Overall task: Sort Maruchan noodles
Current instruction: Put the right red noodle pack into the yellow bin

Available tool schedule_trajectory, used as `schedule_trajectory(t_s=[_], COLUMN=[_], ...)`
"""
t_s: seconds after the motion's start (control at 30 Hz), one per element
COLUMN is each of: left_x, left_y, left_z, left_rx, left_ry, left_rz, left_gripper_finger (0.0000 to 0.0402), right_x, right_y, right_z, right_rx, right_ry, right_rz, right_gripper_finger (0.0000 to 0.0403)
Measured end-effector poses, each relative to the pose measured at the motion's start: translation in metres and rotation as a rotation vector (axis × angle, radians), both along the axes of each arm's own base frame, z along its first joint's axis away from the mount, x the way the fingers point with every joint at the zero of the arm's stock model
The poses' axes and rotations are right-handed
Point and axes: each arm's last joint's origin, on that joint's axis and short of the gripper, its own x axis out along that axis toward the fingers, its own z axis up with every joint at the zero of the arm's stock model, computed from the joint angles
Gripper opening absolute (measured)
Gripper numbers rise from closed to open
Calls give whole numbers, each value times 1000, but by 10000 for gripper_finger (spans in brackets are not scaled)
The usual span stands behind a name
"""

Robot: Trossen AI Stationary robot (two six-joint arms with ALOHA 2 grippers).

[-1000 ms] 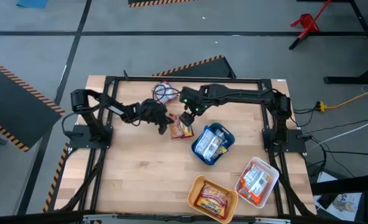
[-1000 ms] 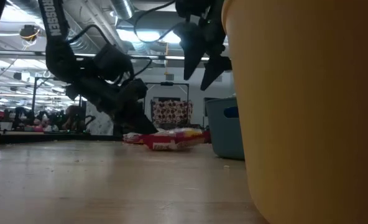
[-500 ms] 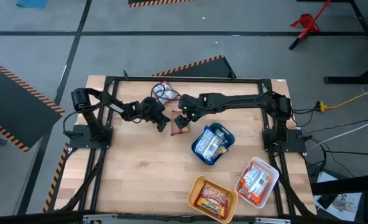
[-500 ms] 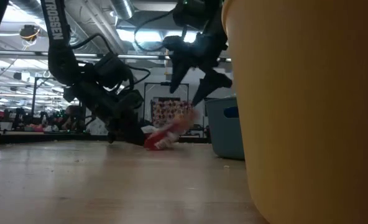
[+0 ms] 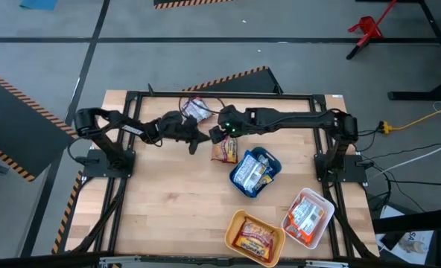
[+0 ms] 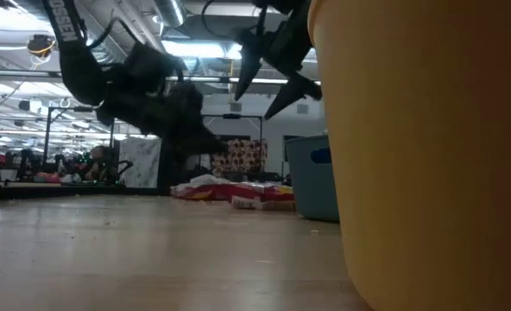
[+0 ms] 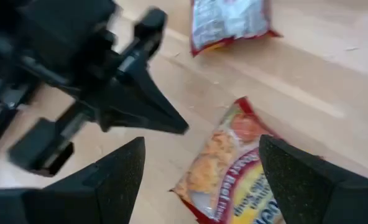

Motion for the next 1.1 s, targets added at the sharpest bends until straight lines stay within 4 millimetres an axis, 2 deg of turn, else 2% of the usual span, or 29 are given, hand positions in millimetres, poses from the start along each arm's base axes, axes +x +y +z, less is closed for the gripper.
schedule_trajectory(t_s=[0.13, 0.3, 0.37, 0.47, 0.73, 1.1], left_x=[14, 44, 49, 48, 43, 35], left_y=[2, 5, 6, 8, 10, 6], left_z=[9, -5, -12, -25, -31, -38], left_rx=[125, 132, 119, 82, 55, 45], left_ry=[3, 110, 141, 202, 238, 285], left_rz=[13, -87, -89, -79, -64, -45], left_gripper_finger=[0, 0, 0, 0, 0, 0], right_x=[-10, -13, -14, -17, -17, -24], right_y=[-1, -1, 0, 1, 3, 4], right_z=[12, 15, 15, 12, 10, -37], right_rx=[-51, -53, -39, -14, 18, 138], right_ry=[15, 14, 24, 50, 24, 13], right_rz=[-43, -47, -57, -71, -150, -303], right_gripper_finger=[298, 298, 298, 298, 298, 298])
